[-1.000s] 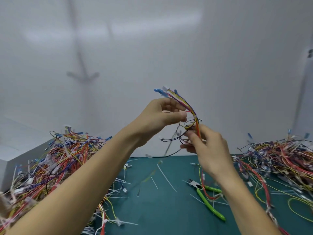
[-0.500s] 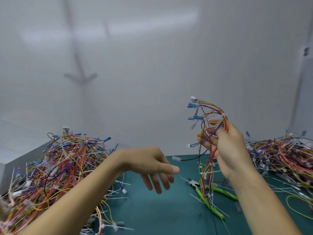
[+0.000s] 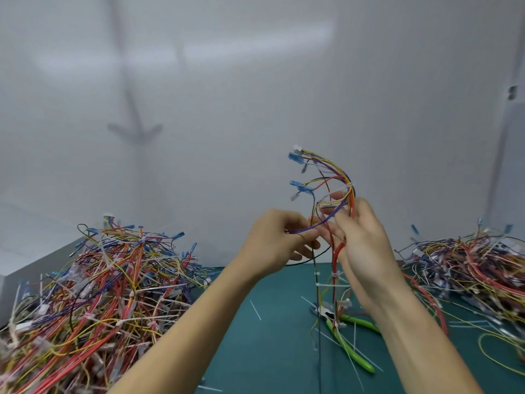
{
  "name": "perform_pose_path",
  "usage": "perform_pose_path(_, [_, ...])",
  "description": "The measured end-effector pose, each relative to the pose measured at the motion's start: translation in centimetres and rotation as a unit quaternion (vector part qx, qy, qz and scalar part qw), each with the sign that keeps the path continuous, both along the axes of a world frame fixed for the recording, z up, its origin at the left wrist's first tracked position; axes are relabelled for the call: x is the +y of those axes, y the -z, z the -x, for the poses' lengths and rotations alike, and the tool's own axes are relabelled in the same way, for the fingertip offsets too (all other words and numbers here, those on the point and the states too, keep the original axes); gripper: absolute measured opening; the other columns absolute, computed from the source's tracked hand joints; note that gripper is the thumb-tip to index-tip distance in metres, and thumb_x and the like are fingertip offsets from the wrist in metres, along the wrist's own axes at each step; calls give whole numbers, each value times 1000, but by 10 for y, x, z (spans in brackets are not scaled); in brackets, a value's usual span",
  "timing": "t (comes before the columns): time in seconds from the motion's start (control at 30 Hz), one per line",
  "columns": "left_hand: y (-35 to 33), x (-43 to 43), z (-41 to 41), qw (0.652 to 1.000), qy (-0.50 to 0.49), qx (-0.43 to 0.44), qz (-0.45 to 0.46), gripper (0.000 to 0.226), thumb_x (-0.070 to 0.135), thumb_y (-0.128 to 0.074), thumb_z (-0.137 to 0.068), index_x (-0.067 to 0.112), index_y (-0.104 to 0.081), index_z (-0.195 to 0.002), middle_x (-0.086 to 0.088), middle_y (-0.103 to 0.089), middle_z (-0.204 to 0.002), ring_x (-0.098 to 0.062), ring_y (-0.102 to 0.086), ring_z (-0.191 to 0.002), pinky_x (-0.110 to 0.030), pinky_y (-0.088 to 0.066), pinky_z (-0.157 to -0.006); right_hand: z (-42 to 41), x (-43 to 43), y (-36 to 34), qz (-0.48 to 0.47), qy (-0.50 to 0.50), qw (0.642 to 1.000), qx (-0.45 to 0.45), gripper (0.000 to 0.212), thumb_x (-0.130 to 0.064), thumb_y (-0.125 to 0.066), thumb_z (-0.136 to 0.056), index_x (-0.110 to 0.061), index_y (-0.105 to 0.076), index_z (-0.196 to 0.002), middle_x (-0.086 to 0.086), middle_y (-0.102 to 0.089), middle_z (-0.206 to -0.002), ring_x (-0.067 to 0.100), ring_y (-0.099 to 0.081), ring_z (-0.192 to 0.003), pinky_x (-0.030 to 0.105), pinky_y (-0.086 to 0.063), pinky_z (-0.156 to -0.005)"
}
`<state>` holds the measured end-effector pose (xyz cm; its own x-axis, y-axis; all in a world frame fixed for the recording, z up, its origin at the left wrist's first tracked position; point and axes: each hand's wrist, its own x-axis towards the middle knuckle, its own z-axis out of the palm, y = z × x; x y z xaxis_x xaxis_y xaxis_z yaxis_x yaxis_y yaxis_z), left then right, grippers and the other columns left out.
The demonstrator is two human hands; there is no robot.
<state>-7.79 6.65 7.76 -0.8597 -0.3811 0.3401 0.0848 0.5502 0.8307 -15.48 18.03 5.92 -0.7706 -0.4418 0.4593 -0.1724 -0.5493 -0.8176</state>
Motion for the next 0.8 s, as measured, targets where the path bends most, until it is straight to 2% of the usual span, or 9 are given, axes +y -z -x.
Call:
perform_pose_path(0.07, [0, -5, -2, 1000, -22, 3, 20, 7, 9, -68, -90, 6, -72, -95, -8, -76, -86, -19, -73, -74, -34, -58, -74, 1, 2, 0, -9, -1, 1000, 25, 21, -14, -44, -105, -21, -63, -111, 4, -72, -102, 22, -70, -103, 37, -56, -92])
perform_pose_path(0.13, [-4, -10, -6, 999, 4, -32, 36, 28, -5, -68, -84, 8, -70, -108, -10, -75, -100, -24, -71, -92, -37, -57, -85, 1, 4, -1, 5, -10, 1000, 25, 25, -11, -43, -105, -22, -65, -111, 3, -73, -102, 20, -71, -101, 32, -58, -86])
perform_pose_path(0.2, [-9, -11, -10, 996, 78, -50, -12, 49, -9, -67, -80, 12, -62, -124, -6, -70, -118, -20, -66, -109, -30, -56, -90, 0, 4, -2, 22, -16, 999, 22, 27, -9, -43, -105, -23, -65, -113, 1, -73, -103, 19, -72, -100, 30, -58, -83])
perform_pose_path(0.3, [-16, -7, -14, 989, 93, 23, -109, 50, 15, -71, -73, 16, -63, -123, 3, -71, -118, -11, -66, -110, -27, -51, -90, -3, 3, -3, 18, -33, 998, 54, 27, -8, -45, -105, -24, -63, -115, -2, -74, -103, 15, -72, -98, 27, -59, -78])
perform_pose_path(0.37, [-21, -2, -13, 985, 49, 73, -148, 39, 34, -72, -76, 18, -70, -111, 5, -75, -109, -7, -69, -102, -33, -47, -90, -6, 1, -1, -33, -28, 994, 103, 26, -8, -49, -103, -27, -62, -116, -3, -72, -103, 11, -69, -95, 27, -59, -79])
perform_pose_path(0.43, [-24, 1, -11, 974, 12, 134, -185, 24, 38, -71, -84, 19, -73, -99, 5, -77, -98, -6, -71, -92, -30, -47, -82, -10, -1, 2, -101, -23, 981, 164, 29, -11, -49, -103, -33, -61, -116, -4, -70, -103, 12, -67, -96, 28, -59, -79])
perform_pose_path(0.57, [-21, 3, -6, 945, -33, 254, -202, 11, 15, -73, -85, 14, -70, -95, 2, -75, -76, -8, -72, -76, -9, -47, -62, -12, 2, 3, -217, -11, 944, 250, 41, -21, -46, -104, -61, -51, -112, -10, -64, -107, 10, -67, -96, 36, -56, -90])
perform_pose_path(0.7, [-13, 4, -7, 941, -38, 273, -197, 18, 1, -72, -82, 12, -69, -94, 2, -76, -80, -2, -69, -74, -6, -46, -62, -7, 9, 5, -353, 37, 880, 315, 24, -43, -46, -101, -56, -45, -121, -13, -51, -105, 13, -59, -99, 34, -47, -89])
perform_pose_path(0.8, [-3, 7, -6, 944, -28, 274, -183, 22, -5, -72, -81, 8, -67, -99, 0, -77, -87, -6, -70, -79, -12, -51, -71, -9, 15, 3, -460, 93, 819, 329, 62, -61, -54, -89, -50, -32, -145, -11, -45, -131, 15, -52, -115, 33, -40, -92])
